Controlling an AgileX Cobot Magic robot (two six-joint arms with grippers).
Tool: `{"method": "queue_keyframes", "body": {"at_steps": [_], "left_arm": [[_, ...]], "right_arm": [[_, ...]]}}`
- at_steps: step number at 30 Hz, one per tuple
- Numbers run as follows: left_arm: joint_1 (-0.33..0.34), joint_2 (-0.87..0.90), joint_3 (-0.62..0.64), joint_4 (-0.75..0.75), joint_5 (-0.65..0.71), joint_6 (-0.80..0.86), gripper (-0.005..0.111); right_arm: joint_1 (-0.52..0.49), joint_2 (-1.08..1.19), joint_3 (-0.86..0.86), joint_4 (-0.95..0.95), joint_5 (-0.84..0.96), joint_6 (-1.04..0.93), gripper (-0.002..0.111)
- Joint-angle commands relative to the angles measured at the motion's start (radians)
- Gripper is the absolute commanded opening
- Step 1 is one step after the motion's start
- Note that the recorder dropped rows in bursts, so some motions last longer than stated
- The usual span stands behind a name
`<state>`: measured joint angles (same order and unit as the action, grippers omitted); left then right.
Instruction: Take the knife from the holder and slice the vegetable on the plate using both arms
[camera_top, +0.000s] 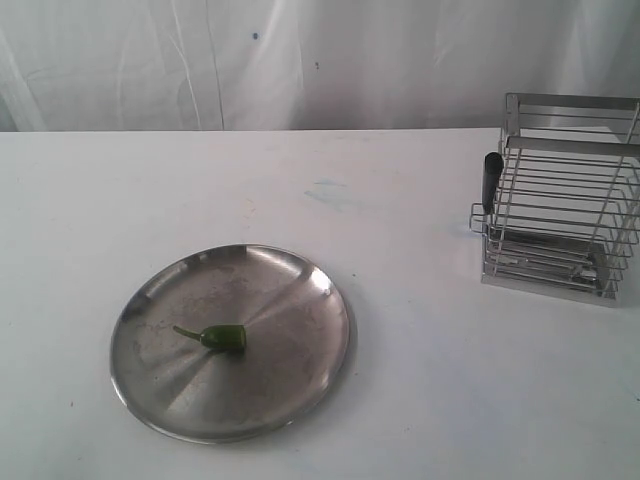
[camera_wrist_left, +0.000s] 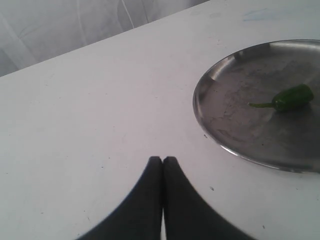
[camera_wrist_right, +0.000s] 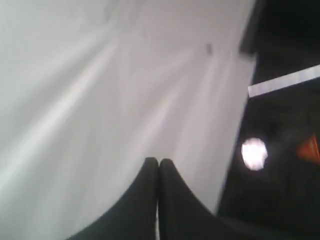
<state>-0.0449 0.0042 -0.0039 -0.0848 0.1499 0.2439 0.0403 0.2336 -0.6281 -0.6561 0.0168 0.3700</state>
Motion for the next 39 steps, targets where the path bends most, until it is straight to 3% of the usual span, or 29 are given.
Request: {"method": "queue_keyframes", "body": {"at_steps": [1,4,6,9,12,14,16,22,27,31,35,39], "left_arm": [[-0.006,-0.004,0.004,-0.01,-0.001,-0.003,0.0],[-0.006,-0.004,0.004,-0.01,-0.001,-0.003,0.0],[-0.006,-0.004,0.004,-0.01,-0.001,-0.003,0.0],[-0.006,-0.004,0.004,-0.01,-0.001,-0.003,0.0],[-0.006,-0.004,0.004,-0.01,-0.001,-0.003,0.0],[-0.006,-0.004,0.004,-0.01,-0.001,-0.003,0.0],[-0.006,-0.004,0.004,-0.01,-0.001,-0.003,0.0],[-0.006,-0.004,0.004,-0.01,-0.001,-0.003,0.0],[-0.006,-0.004,0.004,-0.01,-0.001,-0.003,0.0],[-0.006,-0.004,0.004,-0.01,-0.001,-0.003,0.0],[-0.006,-0.004,0.004,-0.01,-0.001,-0.003,0.0],[-0.006,-0.004,0.004,-0.01,-0.001,-0.003,0.0]], "right_arm": [[-0.001,0.161,0.021,-0.012,0.46,0.02,0.0],[-0.001,0.238,0.041,0.101,0.512,0.173,0.0],[-0.001,0.278,0.048,0.247,0.532,0.131,0.0],[-0.001,0.325,0.043,0.557,0.588,-0.227,0.0],[-0.001,0.362,0.024,0.994,0.712,-0.659,0.0],[-0.001,0.388,0.009,1.18,0.777,-0.773,0.0],[-0.001,0.411,-0.006,1.245,0.788,-0.796,0.0],[0.0,0.54,-0.111,1.245,0.778,-0.815,0.0],[0.07,0.685,-0.218,1.165,0.795,-0.804,0.0],[0.204,0.78,-0.258,1.058,0.768,-0.712,0.0],[0.404,0.875,-0.258,0.95,0.716,-0.623,0.0],[0.538,0.935,-0.258,0.67,0.584,-0.377,0.0]]}}
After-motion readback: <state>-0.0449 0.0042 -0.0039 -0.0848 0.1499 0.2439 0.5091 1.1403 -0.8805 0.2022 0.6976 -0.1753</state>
